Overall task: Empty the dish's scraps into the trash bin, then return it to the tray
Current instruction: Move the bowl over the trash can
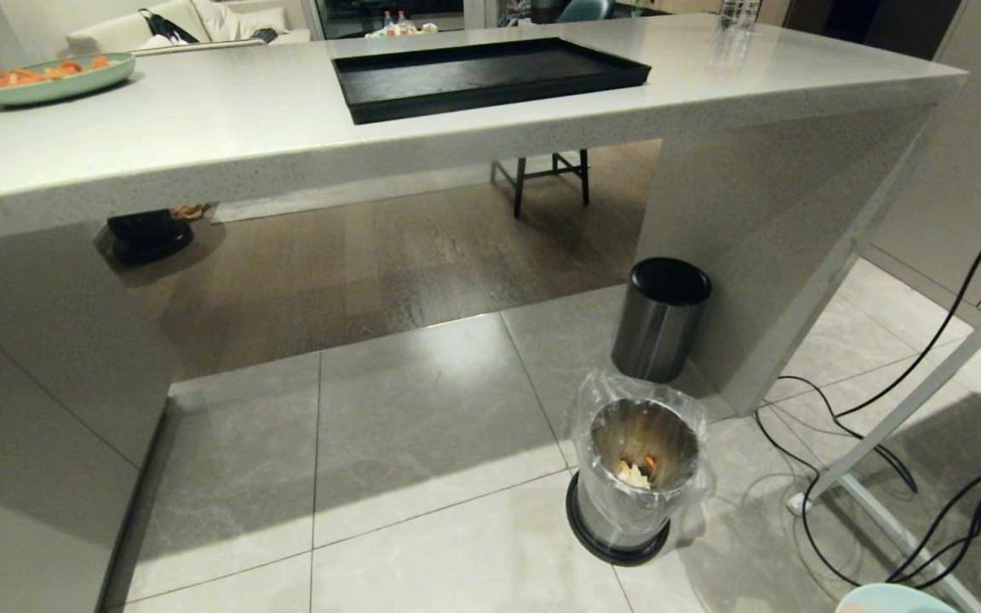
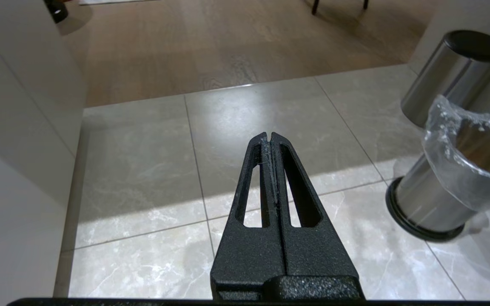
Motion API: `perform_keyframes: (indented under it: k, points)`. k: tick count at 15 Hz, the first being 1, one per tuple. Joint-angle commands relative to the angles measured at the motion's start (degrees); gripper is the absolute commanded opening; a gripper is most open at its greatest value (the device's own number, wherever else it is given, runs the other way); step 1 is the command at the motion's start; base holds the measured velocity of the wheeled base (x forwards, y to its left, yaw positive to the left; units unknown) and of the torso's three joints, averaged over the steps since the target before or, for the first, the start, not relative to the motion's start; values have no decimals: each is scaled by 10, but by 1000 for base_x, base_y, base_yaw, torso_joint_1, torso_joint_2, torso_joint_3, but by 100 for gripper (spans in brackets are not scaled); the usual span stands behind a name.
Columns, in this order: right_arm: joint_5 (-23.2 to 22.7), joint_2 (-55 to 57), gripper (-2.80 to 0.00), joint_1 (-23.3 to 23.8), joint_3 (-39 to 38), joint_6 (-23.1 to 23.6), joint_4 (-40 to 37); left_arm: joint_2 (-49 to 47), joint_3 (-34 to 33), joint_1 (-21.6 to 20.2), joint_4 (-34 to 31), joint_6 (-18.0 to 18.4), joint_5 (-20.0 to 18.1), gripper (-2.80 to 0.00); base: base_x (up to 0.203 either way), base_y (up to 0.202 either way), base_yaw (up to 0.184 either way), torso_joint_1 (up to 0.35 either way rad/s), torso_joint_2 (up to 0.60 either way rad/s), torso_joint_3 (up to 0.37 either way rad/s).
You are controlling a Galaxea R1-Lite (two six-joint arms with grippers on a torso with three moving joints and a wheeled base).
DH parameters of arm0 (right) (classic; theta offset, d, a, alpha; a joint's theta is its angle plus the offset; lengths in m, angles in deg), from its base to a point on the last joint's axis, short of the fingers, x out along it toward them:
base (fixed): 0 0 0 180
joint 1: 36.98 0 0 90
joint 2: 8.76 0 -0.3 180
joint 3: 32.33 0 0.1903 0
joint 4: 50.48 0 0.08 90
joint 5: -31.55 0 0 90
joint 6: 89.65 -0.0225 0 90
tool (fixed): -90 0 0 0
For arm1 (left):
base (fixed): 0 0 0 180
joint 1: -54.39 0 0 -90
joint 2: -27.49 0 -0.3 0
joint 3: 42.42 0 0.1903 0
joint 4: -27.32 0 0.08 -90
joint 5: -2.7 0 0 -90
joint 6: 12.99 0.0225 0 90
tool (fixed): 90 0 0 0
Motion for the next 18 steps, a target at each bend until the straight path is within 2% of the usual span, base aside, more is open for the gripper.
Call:
perform_keyframes:
  k: [1,18]
  points:
    - [-1,1,-280,-1,1,0,-1,-1,0,0,0,0,0,-280,0,0,0,0,0,0]
    - [-1,0,-280,5,-8,2,0,-1,1,1,-2,-1,-1,-280,0,0,0,0,0,-4]
